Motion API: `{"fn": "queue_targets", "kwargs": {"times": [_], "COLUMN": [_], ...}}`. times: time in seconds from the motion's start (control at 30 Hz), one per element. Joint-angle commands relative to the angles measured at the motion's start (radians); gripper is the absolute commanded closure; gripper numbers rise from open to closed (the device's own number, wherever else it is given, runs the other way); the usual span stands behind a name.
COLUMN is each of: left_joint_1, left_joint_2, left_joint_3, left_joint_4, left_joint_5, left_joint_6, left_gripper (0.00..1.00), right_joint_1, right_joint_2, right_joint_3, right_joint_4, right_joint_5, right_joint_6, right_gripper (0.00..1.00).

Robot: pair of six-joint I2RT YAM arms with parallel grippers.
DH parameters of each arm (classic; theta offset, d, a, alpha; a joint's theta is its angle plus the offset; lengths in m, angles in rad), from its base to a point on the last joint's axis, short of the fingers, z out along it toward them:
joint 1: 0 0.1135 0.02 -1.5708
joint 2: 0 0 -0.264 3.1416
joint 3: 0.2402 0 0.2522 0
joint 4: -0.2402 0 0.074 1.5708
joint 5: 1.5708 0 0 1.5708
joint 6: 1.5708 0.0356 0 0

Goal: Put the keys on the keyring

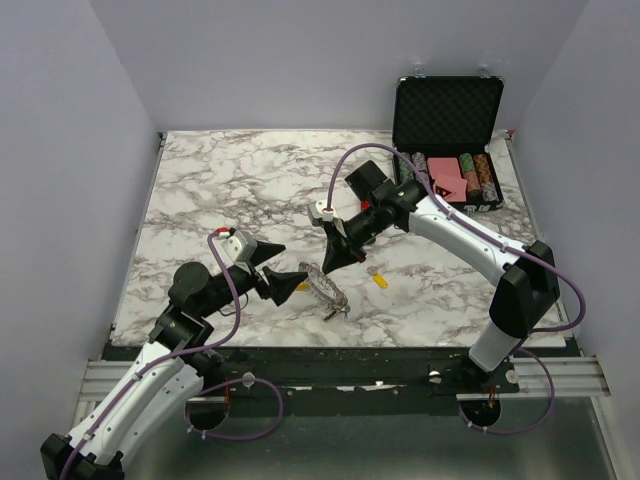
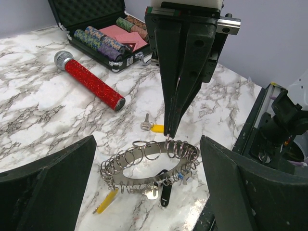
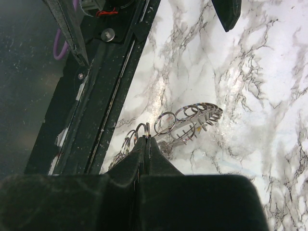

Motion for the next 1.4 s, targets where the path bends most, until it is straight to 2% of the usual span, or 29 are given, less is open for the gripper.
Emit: {"fn": "queue_targets", "kwargs": {"times": [0.0,1.37], "left_joint_1": [-0.002,-0.003], "left_joint_2": [-0.004,-0.005], "left_joint_3": [-0.014,-0.028], "left_joint_4": [0.028,0.071], "left_joint_5": [0.029,0.046], "left_joint_6": [-0.004,0.016], "left_gripper": [0.04,0.04], "right_joint_1": [0.004,0.004], "right_joint_2": [-0.005,-0.002], "right_joint_3": [0.026,0.032], "right_joint_4": [-0.018,-0.041], "right_joint_5": [-0.024,-0.021], "right_joint_6": [-0.011,-0.036], "right_gripper": [1.0,1.0]}}
